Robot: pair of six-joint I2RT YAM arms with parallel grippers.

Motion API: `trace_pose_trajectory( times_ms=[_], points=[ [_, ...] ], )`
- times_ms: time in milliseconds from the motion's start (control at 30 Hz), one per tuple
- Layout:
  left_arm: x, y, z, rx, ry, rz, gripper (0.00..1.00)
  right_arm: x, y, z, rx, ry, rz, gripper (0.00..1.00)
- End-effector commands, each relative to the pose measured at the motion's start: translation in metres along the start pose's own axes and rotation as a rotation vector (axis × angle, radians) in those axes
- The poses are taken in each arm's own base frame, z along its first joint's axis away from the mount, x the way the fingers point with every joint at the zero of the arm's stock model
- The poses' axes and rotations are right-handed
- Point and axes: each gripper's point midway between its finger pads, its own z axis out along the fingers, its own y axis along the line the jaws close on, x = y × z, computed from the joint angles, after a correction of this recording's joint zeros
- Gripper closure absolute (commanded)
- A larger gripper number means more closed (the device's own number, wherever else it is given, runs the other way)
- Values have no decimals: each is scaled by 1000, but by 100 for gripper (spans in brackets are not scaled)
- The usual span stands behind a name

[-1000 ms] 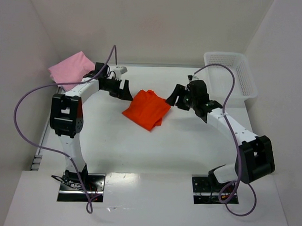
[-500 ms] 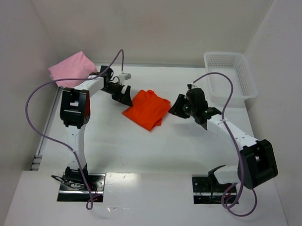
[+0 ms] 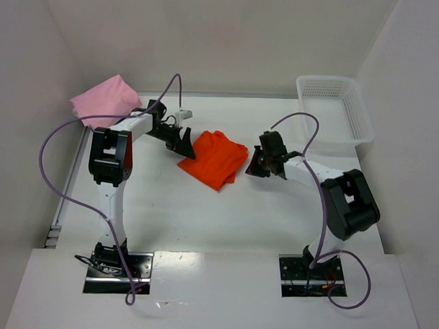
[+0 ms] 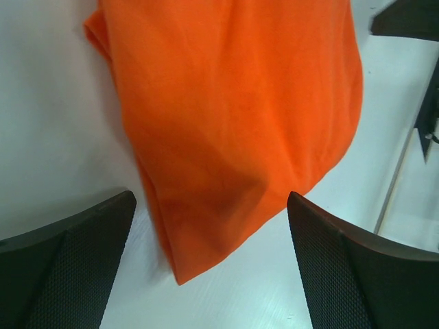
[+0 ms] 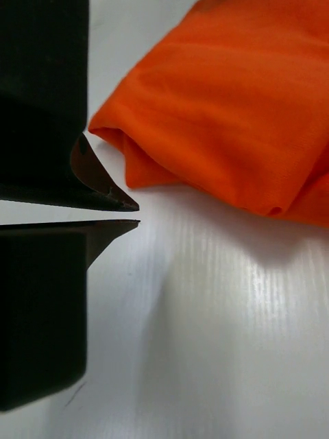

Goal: Fold and stack the t-shirts
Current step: Put the neatly folded tshirt into the corner of the board with the left arm

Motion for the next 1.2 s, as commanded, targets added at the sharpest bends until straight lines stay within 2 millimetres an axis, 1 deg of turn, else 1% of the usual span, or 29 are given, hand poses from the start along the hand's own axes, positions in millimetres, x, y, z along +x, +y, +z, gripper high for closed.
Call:
trace_pose_trajectory(
  times_ms=[0, 33, 67, 133, 167, 200, 233, 267, 300, 400, 433, 467, 533, 600, 667, 700, 733, 767, 800, 833, 867, 900, 933, 1000, 1033, 1067, 1100, 1133, 1167],
  points=[
    [34, -2, 16, 43, 80, -52, 0, -30, 15, 10, -3, -73, -36, 86],
    [37, -5, 15, 45, 83, -57, 0, -34, 18, 12, -10, -82, -37, 86],
    [40, -9, 19, 59, 90, -59, 0, -37, 17, 15, -2, -87, -46, 88],
    [40, -15, 17, 73, 85, -61, 0, -42, 19, 21, 5, -92, -45, 88],
    [44, -17, 18, 84, 87, -72, 0, -49, 24, 22, -6, -108, -56, 88],
    [48, -21, 17, 95, 89, -82, 0, -47, 22, 28, 3, -96, -55, 88],
    [48, -26, 16, 110, 82, -83, 0, -48, 22, 32, 5, -94, -55, 88],
    [52, -31, 19, 127, 89, -89, 0, -53, 25, 34, 1, -98, -55, 88],
    [51, -36, 18, 146, 80, -90, 0, -48, 23, 42, 5, -76, -54, 88],
    [61, -45, 20, 163, 95, -108, 0, -51, 26, 51, 0, -66, -63, 88],
    [62, -48, 18, 163, 95, -106, 0, -46, 22, 56, 10, -51, -62, 88],
    [70, -54, 22, 182, 112, -134, 0, -51, 26, 55, 3, -61, -63, 88],
    [68, -64, 18, 198, 93, -133, 0, -50, 25, 58, 9, -54, -71, 88],
    [72, -73, 18, 211, 92, -131, 0, -56, 27, 60, 12, -65, -72, 88],
    [74, -77, 18, 229, 86, -146, 0, -59, 29, 59, 7, -73, -83, 88],
    [70, -80, 15, 212, 78, -156, 0, -56, 27, 62, 13, -64, -83, 88],
    [67, -76, 16, 185, 67, -149, 0, -60, 29, 62, 8, -71, -92, 88],
    [73, -61, 17, 86, 87, -169, 0, -60, 29, 63, 12, -65, -92, 88],
    [67, -56, 13, 24, 71, -179, 0, -60, 29, 63, 12, -65, -92, 88],
    [57, -48, 14, -33, 34, -213, 0, -60, 29, 63, 12, -65, -92, 88],
    [54, -44, 12, -77, 17, -235, 0, -62, 30, 61, 7, -72, -102, 88],
    [50, -40, 9, -120, -1, -246, 0, -65, 31, 56, 12, -82, -102, 88],
    [44, -36, 6, -146, -34, -290, 0, -66, 29, 56, 22, -89, -110, 88],
    [34, -29, -1, -225, -79, -318, 0, -72, 31, 45, 27, -107, -121, 88],
    [29, -27, -1, -240, -109, -318, 0, -79, 36, 40, 22, -129, -122, 88],
    [25, -27, -2, -252, -138, -373, 0, -78, 35, 37, 26, -124, -132, 88],
    [21, -25, -3, -273, -167, -401, 0, -82, 38, 33, 21, -133, -142, 88],
    [12, -20, -2, -283, -214, -398, 0, -83, 46, 26, -12, -132, -144, 89],
    [18, -20, 4, -293, -222, -471, 0, -82, 48, 26, -25, -123, -159, 89]
  ],
)
